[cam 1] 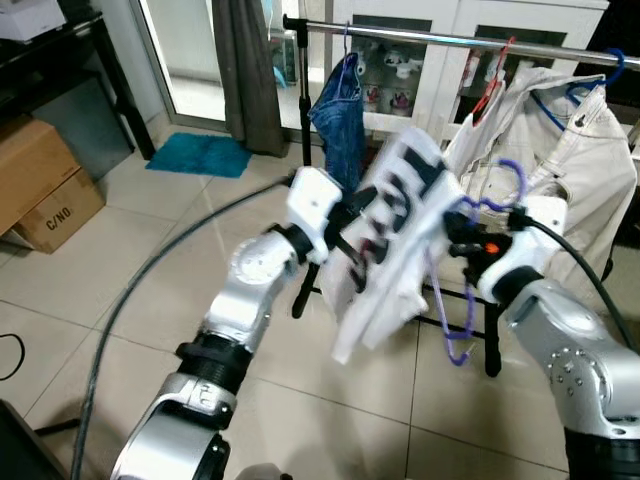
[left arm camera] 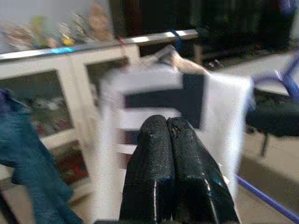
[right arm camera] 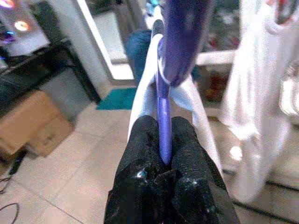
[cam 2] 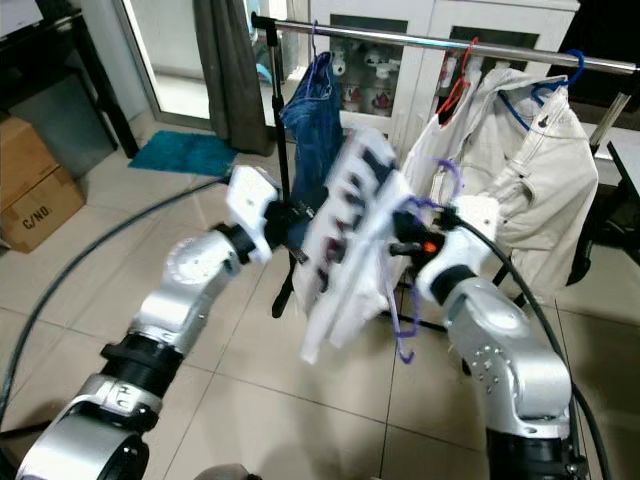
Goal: Hang hanger
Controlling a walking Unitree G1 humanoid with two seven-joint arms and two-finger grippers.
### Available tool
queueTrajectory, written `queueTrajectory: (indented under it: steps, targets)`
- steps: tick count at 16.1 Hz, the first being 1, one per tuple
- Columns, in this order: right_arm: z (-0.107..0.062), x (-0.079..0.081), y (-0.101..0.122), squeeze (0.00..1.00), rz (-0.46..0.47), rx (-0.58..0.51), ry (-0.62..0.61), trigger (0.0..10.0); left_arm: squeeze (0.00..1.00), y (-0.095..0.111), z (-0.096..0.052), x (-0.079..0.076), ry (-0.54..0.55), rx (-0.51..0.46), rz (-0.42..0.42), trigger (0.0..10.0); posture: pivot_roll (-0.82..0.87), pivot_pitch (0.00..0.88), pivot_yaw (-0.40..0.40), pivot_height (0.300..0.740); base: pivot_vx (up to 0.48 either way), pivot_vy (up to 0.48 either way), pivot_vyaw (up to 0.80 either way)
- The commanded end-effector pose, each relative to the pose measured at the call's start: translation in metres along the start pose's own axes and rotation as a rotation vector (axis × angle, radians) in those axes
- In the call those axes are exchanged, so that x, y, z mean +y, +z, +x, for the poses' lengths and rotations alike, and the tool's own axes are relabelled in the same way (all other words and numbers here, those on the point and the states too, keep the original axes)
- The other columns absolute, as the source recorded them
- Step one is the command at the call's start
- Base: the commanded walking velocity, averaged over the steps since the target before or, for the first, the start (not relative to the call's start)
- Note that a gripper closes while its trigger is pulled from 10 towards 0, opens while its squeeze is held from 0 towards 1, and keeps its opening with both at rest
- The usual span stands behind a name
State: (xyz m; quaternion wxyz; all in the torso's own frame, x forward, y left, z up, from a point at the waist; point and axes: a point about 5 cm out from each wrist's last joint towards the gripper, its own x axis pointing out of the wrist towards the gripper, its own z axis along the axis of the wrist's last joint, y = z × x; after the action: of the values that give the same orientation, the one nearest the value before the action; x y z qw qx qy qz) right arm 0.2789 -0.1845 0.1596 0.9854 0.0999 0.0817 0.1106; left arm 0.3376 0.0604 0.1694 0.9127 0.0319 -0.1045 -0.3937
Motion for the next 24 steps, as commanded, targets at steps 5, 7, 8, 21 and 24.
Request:
queueTrajectory:
  steps: [5, 7, 8, 21, 24]
  targets:
    - [0.003, 0.007, 0.014, 0.00, 0.007, -0.039, 0.037, 10.0, 0.00, -0.017, -0.004, -0.006, 0.021, 0.102, -0.017, 4.0, 0.08, 0.003, 0.038, 0.740, 0.000, 0.000, 0.00]
    - [0.002, 0.012, 0.016, 0.00, 0.002, -0.042, 0.073, 10.0, 1.00, -0.016, 0.000, -0.014, -0.036, 0.079, -0.035, 10.0, 0.08, 0.003, 0.038, 0.740, 0.000, 0.000, 0.00]
    - [0.000, 0.017, 0.017, 0.00, 0.004, -0.045, 0.104, 10.0, 1.00, -0.011, 0.003, -0.020, -0.085, 0.045, -0.033, 10.0, 0.08, 0.003, 0.038, 0.740, 0.000, 0.000, 0.00]
    - [0.000, 0.027, 0.024, 0.00, -0.010, -0.058, 0.157, 10.0, 1.00, -0.011, -0.015, -0.022, -0.264, -0.011, -0.196, 10.0, 0.07, 0.002, 0.044, 0.740, 0.000, 0.000, 0.00]
    - [0.000, 0.031, 0.025, 0.00, -0.021, -0.059, 0.164, 10.0, 1.00, -0.018, -0.008, -0.022, -0.221, 0.052, -0.128, 10.0, 0.07, 0.000, 0.047, 0.740, 0.000, 0.000, 0.00]
